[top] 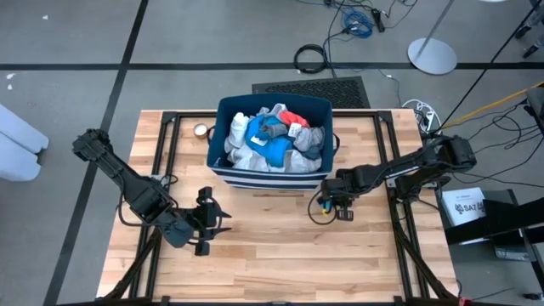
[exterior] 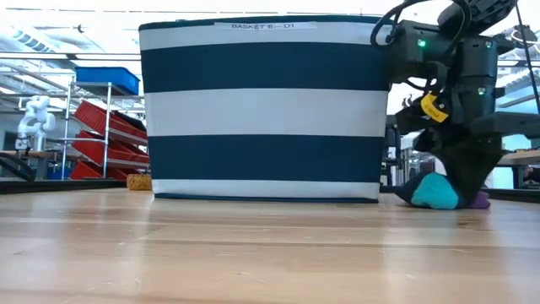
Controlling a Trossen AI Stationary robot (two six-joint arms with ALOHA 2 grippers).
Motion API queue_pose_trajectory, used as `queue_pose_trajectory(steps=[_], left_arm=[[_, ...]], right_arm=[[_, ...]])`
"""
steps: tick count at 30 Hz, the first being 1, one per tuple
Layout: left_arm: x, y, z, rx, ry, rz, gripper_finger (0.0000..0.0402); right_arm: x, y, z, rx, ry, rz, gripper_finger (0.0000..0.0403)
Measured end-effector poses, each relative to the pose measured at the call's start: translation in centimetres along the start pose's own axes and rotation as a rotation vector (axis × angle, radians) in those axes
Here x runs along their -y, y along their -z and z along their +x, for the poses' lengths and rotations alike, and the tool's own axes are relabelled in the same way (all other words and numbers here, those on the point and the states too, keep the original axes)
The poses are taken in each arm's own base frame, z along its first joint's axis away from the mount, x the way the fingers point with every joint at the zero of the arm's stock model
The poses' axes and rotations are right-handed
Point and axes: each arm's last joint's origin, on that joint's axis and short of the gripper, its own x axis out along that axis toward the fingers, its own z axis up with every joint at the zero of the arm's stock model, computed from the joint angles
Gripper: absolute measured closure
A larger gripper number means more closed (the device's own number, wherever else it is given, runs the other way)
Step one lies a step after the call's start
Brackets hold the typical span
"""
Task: Sort clothes
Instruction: Put the dark blue sock into the white and blue laundry organizer
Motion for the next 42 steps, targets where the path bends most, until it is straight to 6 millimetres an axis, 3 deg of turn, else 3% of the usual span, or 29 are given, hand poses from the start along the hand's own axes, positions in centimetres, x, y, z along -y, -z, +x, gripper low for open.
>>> queue_pose_trajectory(steps=[10, 14, 19, 26, 30, 35, 38, 42], left_arm=[[0.0, 0.0, 0.0, 0.000, 0.000, 0.000, 0.0237], [0.0, 0.0, 0.0, 0.000, 0.000, 0.000, 0.0237], [0.0, 0.0, 0.0, 0.002, 0.001, -0.001, 0.0237], [0.0, 0.0, 0.0, 0.004, 0.002, -0.002, 0.0237], [0.0, 0.0, 0.0, 0.004, 0.002, -0.002, 0.0237], [0.0, 0.0, 0.0, 0.004, 0.002, -0.002, 0.0237], [0.0, 0.0, 0.0, 0.004, 0.002, -0.001, 0.0237], [0.0, 0.0, 0.0, 0.004, 0.002, -0.002, 0.0237]], right_arm=[[-1.8, 0.4, -1.6, 0.026, -0.198, 0.192, 0.0398], [-3.2, -0.3, -3.4, 0.081, -0.245, 0.232, 0.0399], [-5.5, -3.1, -8.0, 0.258, -0.339, 0.174, 0.0400], [-6.6, -7.0, -17.6, 0.669, -0.298, 0.032, 0.0400], [-5.7, -8.1, -23.0, 0.889, -0.178, -0.037, 0.0400], [-3.1, -8.7, -27.7, 1.069, 0.066, 0.019, 0.0400], [-0.8, -9.0, -28.5, 1.095, 0.184, 0.105, 0.0401], [2.7, -9.7, -27.8, 1.042, 0.254, 0.234, 0.0401]])
